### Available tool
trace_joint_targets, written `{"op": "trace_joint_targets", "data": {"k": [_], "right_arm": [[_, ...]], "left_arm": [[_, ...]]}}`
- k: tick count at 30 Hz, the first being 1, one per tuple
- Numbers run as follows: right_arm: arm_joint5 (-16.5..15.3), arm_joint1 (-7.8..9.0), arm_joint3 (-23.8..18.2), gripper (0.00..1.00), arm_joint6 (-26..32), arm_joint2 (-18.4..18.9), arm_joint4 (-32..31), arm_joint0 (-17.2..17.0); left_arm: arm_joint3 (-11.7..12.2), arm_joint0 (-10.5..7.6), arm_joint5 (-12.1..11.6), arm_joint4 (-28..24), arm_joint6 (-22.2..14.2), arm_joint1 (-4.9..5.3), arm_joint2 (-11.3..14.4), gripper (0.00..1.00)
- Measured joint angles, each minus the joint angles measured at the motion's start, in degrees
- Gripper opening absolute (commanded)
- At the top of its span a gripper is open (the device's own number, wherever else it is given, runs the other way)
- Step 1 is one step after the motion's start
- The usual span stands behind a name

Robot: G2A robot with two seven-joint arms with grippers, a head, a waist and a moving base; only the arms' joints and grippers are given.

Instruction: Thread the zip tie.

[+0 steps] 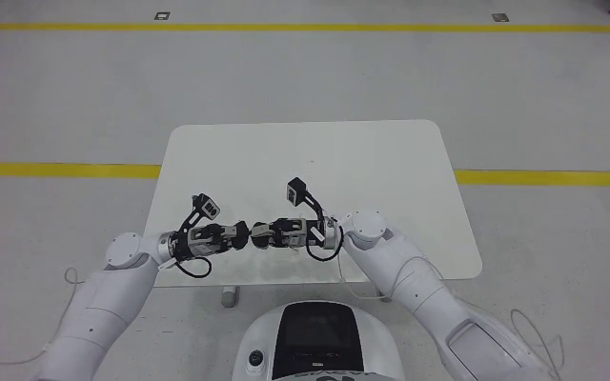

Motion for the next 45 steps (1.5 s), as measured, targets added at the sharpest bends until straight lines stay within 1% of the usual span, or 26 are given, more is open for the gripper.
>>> {"op": "trace_joint_targets", "data": {"k": [2, 3, 4, 5, 8, 13, 21, 24, 32, 33, 35, 36, 38, 39, 41, 42, 44, 45], "right_arm": [[-0.02, -0.01, 0.02, 0.0, -0.09, 0.0, 0.0, 0.0], [-0.01, -0.01, 0.02, 0.1, -0.13, -0.01, 0.0, 0.0], [0.02, -0.01, 0.03, 0.76, -0.14, 0.0, 0.0, 0.0], [0.09, 0.0, 0.06, 1.0, -0.16, 0.03, 0.05, 0.0], [0.36, 0.09, 0.16, 1.0, -0.32, 0.33, 0.26, -0.11], [-0.16, 0.6, -0.53, 1.0, -1.73, 1.71, -0.24, -0.81], [-0.91, 1.58, -4.32, 1.0, -5.2, 3.74, -2.35, -3.13], [-1.1, 1.61, -4.52, 1.0, -5.41, 3.82, -2.35, -3.3], [-1.08, 1.6, -4.48, 1.0, -5.38, 3.81, -2.34, -3.27], [-1.08, 1.6, -4.48, 1.0, -5.38, 3.81, -2.34, -3.27], [-1.08, 1.6, -4.48, 1.0, -5.38, 3.81, -2.34, -3.27], [-1.08, 1.6, -4.48, 1.0, -5.38, 3.81, -2.34, -3.27], [-1.08, 1.6, -4.48, 1.0, -5.38, 3.81, -2.34, -3.27], [-1.08, 1.6, -4.48, 1.0, -5.38, 3.81, -2.34, -3.27], [-1.08, 1.6, -4.48, 1.0, -5.38, 3.81, -2.34, -3.27], [-1.08, 1.6, -4.48, 1.0, -5.38, 3.81, -2.34, -3.27], [-1.08, 1.6, -4.48, 1.0, -5.38, 3.81, -2.34, -3.27], [-1.08, 1.6, -4.48, 1.0, -5.38, 3.81, -2.34, -3.27]], "left_arm": [[0.11, -0.05, -0.02, 0.03, 0.01, -0.03, 0.05, 0.0], [0.17, -0.07, -0.02, 0.0, 0.01, -0.05, 0.07, 0.0], [0.2, -0.09, -0.03, -0.04, 0.01, -0.07, 0.08, 0.0], [0.26, -0.09, -0.05, -0.12, 0.01, -0.08, 0.08, 0.0], [0.47, -0.1, -0.11, -0.49, 0.0, -0.09, -0.07, 0.0], [0.59, 0.0, -0.26, -0.68, 0.0, -0.01, -0.23, 0.0], [0.73, 0.05, -0.76, -0.19, 0.0, 0.21, -0.38, 0.0], [-0.09, -0.02, -1.25, 1.69, 0.0, 0.42, 0.09, 0.0], [-0.03, -0.06, -1.41, 2.02, 0.14, 0.43, 0.03, 0.0], [0.05, -0.35, -2.02, 3.2, 1.32, 0.39, -0.47, 0.0], [-1.16, -0.56, -2.47, 7.7, 5.91, 0.18, -2.11, 0.0], [-2.12, -0.05, -2.49, 10.54, 9.47, -0.14, -3.71, 0.0], [-3.39, 0.93, -2.46, 13.65, 13.14, -0.62, -6.65, 0.0], [-4.28, 1.66, -2.44, 16.17, 14.73, -0.96, -8.65, 0.0], [-5.83, 2.91, -2.44, 19.95, 15.86, -1.59, -11.33, 0.0], [-6.39, 3.76, -2.44, 20.87, 15.76, -2.12, -12.93, 0.0], [-6.76, 4.46, -2.44, 21.71, 14.28, -2.96, -15.23, 0.0], [-6.7, 4.71, -2.44, 22.59, 13.16, -3.57, -16.67, 0.0]]}}
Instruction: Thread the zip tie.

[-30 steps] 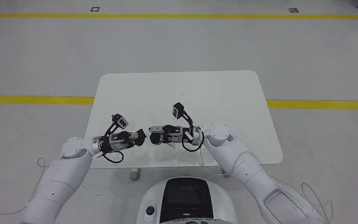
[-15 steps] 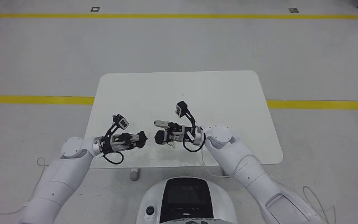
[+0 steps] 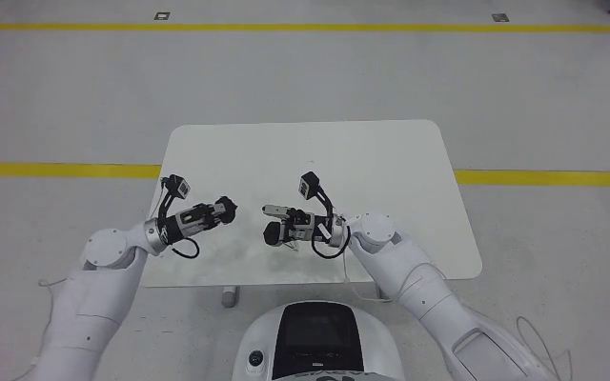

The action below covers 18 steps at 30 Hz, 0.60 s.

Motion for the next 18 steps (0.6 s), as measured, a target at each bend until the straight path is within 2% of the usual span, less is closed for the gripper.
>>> {"op": "trace_joint_targets", "data": {"k": [5, 8, 10, 12, 18], "right_arm": [[0.0, 0.0, 0.0, 1.0, 0.0, 0.0, 0.0, 0.0], [0.0, 0.0, 0.0, 1.0, 0.0, 0.0, 0.0, 0.0], [0.0, 0.0, 0.0, 1.0, 0.0, 0.0, 0.0, 0.0], [0.0, 0.0, 0.0, 1.0, 0.0, 0.0, 0.0, 0.0], [0.0, 0.0, 0.0, 1.0, 0.0, 0.0, 0.0, 0.0]], "left_arm": [[2.35, -0.15, 0.0, 1.41, -5.88, -2.9, -4.35, 0.0], [5.55, -1.13, 0.0, 0.04, -11.2, -4.89, -6.73, 0.0], [8.03, -1.59, 0.0, -1.29, -13.73, -6.3, -6.86, 0.0], [8.92, -1.72, 0.0, -2.3, -13.37, -6.75, -6.12, 0.0], [8.81, -1.7, 0.0, -2.18, -13.16, -6.68, -6.1, 0.0]]}}
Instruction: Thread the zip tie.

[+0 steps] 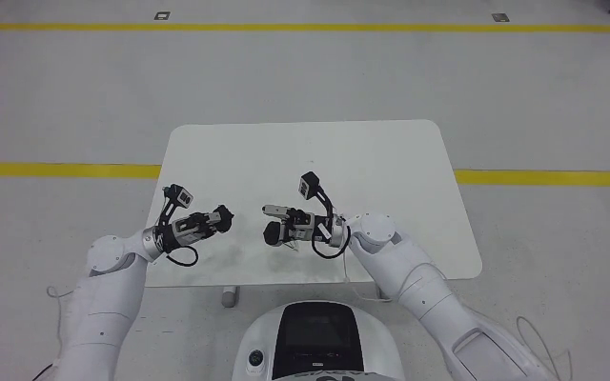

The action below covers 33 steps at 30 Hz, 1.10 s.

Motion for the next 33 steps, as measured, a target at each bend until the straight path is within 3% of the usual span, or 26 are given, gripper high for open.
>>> {"op": "trace_joint_targets", "data": {"k": [5, 11, 14, 19, 21, 29, 33], "right_arm": [[1.57, 0.28, -2.37, 1.0, -1.52, 0.06, -2.42, 0.08], [10.83, 2.15, -5.99, 1.0, -0.73, 2.22, -12.39, 2.22], [17.26, 3.17, -6.88, 1.0, 0.0, 2.54, -19.32, 3.58], [24.86, 3.96, -8.71, 1.0, 3.71, -0.71, -31.93, 6.81], [25.11, 3.99, -8.69, 1.0, 3.59, -0.99, -35.59, 7.06], [24.4, 3.89, -9.29, 1.0, 3.43, -1.5, -33.29, 7.0], [25.91, 3.25, -9.11, 1.0, 7.36, -5.2, -37.7, 11.69]], "left_arm": [[0.0, 0.0, 0.0, 0.0, -0.01, 0.0, 0.0, 0.0], [0.0, 0.0, 0.0, 0.0, -0.01, 0.0, 0.0, 0.0], [0.0, 0.0, 0.0, 0.0, -0.01, 0.0, 0.0, 0.0], [0.0, 0.0, 0.0, 0.0, -0.01, 0.0, 0.0, 0.0], [0.0, 0.0, 0.0, 0.0, -0.01, 0.0, 0.0, 0.0], [0.0, 0.0, 0.0, 0.0, -0.01, 0.0, 0.0, 0.0], [0.0, 0.0, 0.0, 0.0, -0.01, 0.0, 0.0, 0.0]]}}
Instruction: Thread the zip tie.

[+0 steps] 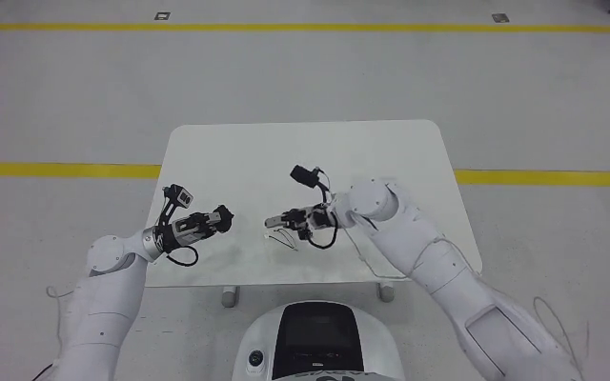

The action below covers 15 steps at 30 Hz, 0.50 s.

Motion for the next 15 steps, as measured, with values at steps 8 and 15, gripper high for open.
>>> {"op": "trace_joint_targets", "data": {"k": [8, 15], "right_arm": [[1.35, -4.62, 9.92, 1.0, 4.26, -11.33, -4.92, 10.88], [-2.29, -7.06, 14.89, 1.0, 3.56, -15.09, -4.14, 12.9]], "left_arm": [[0.0, 0.0, 0.0, 0.0, 0.0, 0.0, 0.0, 0.0], [0.0, 0.0, 0.0, 0.0, 0.0, 0.0, 0.0, 0.0]]}}
